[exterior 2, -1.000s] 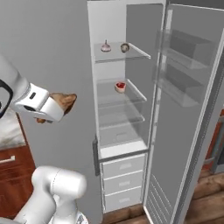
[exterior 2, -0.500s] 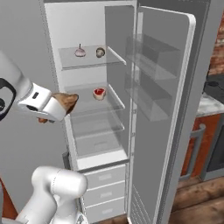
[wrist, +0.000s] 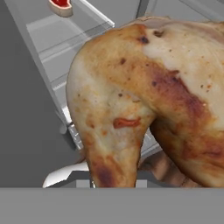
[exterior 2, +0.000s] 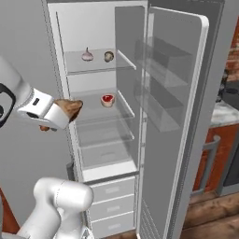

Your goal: Transport the chicken drumstick and mushroom to the fridge. Place the chicken drumstick on the rack containing meat and place the mushroom on the rack containing the vegetable, ensuring meats and vegetables are on different racks.

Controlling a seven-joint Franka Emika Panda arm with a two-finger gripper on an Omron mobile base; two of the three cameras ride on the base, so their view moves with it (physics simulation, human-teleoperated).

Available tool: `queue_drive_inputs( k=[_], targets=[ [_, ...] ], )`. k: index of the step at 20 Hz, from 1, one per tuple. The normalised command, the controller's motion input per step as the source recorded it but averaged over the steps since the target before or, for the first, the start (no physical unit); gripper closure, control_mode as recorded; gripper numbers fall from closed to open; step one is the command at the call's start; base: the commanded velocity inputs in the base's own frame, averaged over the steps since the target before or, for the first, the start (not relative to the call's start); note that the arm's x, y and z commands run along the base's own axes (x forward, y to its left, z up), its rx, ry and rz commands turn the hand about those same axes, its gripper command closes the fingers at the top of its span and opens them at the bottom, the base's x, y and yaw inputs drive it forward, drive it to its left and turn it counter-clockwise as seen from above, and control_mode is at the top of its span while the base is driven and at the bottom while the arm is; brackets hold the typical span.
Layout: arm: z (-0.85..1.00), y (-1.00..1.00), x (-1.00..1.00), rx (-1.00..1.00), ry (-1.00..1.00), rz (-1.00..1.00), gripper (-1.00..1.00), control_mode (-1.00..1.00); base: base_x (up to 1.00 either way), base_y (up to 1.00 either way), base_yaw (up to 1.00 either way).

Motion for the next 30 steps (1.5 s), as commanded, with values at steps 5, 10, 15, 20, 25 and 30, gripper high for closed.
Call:
queue_drive_inputs(
  k=[5, 10, 15, 20, 25, 30],
  targets=[
    [0.0, 0.0, 0.0, 0.0, 0.0, 0.0, 1.0, 1.0, 0.87, -0.03, 0.38],
    [0.0, 0.0, 0.0, 0.0, 0.0, 0.0, 1.0, 1.0, 0.28, -0.08, 0.25],
    [0.0, 0.0, 0.0, 0.0, 0.0, 0.0, 1.0, 1.0, 0.09, -0.29, 0.19],
    [0.0, 0.0, 0.0, 0.0, 0.0, 0.0, 1.0, 1.0, 0.16, -0.52, 0.28],
    [0.0, 0.0, 0.0, 0.0, 0.0, 0.0, 1.0, 1.0, 0.42, -0.21, 0.26],
    [0.0, 0.0, 0.0, 0.0, 0.0, 0.0, 1.0, 1.0, 0.57, 0.13, 0.14]
  ],
)
